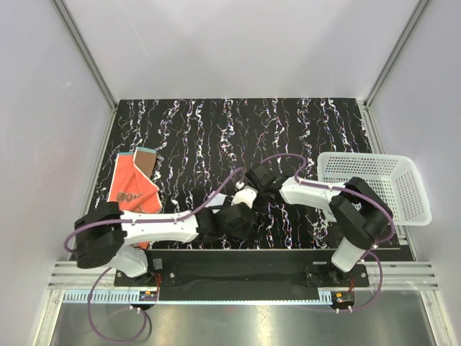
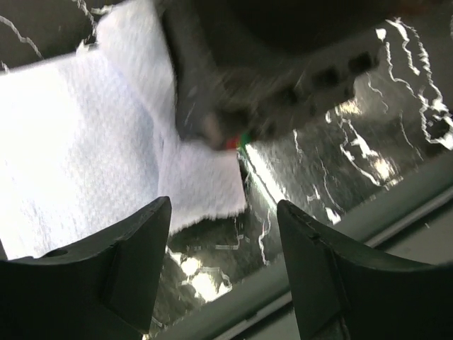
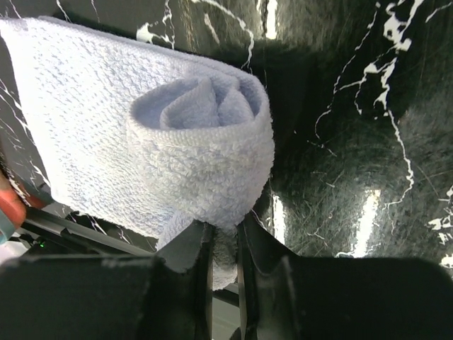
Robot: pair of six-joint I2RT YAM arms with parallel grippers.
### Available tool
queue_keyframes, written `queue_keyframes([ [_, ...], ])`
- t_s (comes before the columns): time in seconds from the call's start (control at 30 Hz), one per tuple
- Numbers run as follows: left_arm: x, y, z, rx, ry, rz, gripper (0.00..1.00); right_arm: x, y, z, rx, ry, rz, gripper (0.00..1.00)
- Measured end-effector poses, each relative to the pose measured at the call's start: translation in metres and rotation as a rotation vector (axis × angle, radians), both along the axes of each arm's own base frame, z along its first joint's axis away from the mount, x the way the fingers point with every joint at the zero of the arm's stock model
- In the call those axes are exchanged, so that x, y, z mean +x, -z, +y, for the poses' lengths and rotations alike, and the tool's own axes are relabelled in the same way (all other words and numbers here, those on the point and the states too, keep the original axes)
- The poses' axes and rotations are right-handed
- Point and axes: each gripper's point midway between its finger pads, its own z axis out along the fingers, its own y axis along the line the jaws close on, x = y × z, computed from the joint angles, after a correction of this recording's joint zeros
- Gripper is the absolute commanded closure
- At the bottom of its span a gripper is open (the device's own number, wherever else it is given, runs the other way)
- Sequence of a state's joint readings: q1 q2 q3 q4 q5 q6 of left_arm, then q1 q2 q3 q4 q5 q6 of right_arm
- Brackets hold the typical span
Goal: Roll the towels
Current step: Roll the towel
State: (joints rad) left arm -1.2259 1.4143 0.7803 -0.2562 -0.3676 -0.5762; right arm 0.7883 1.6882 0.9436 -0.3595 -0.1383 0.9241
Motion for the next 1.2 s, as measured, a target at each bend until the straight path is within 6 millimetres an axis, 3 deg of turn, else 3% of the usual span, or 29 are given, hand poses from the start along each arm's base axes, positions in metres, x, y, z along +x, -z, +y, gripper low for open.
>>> queue_keyframes([
  [0.17,0.005,0.004,-0.016,0.064,0.003,-0.053,0.38,-0.005,0.0,-0.001,-0.014,-0.011,0.014,0.9],
  [0.4,0.012,0.007,-0.013,0.124,-0.055,-0.13,0.49,-0.006,0.001,-0.003,-0.016,-0.01,0.025,0.88],
  [0.5,0.009,0.015,-0.012,0.147,-0.061,-0.136,0.57,-0.006,0.001,-0.003,-0.015,-0.01,0.028,0.88],
  [0.67,-0.004,0.039,-0.012,0.222,-0.028,-0.141,0.59,-0.008,0.001,-0.001,-0.018,-0.022,0.028,0.87],
  [0.9,-0.004,0.039,-0.012,0.21,-0.068,-0.156,0.63,-0.008,0.001,-0.001,-0.019,-0.025,0.027,0.86],
  [0.93,-0.004,0.04,-0.011,0.208,-0.074,-0.157,0.73,-0.008,0.001,-0.001,-0.019,-0.025,0.027,0.86],
  [1.03,-0.002,0.041,-0.009,0.201,-0.097,-0.166,0.89,-0.008,0.001,-0.001,-0.019,-0.026,0.028,0.83],
  [1.07,-0.002,0.04,-0.008,0.197,-0.103,-0.169,0.96,-0.008,0.001,-0.001,-0.019,-0.026,0.027,0.82],
  [1.13,-0.002,0.04,-0.007,0.184,-0.111,-0.17,1.0,-0.008,0.001,-0.001,-0.02,-0.026,0.028,0.71],
  [1.17,-0.003,0.039,-0.007,0.175,-0.112,-0.169,1.0,-0.009,0.001,-0.001,-0.02,-0.026,0.03,0.63],
  [1.2,-0.003,0.039,-0.006,0.168,-0.112,-0.167,1.0,-0.009,0.001,-0.002,-0.022,-0.026,0.031,0.46],
])
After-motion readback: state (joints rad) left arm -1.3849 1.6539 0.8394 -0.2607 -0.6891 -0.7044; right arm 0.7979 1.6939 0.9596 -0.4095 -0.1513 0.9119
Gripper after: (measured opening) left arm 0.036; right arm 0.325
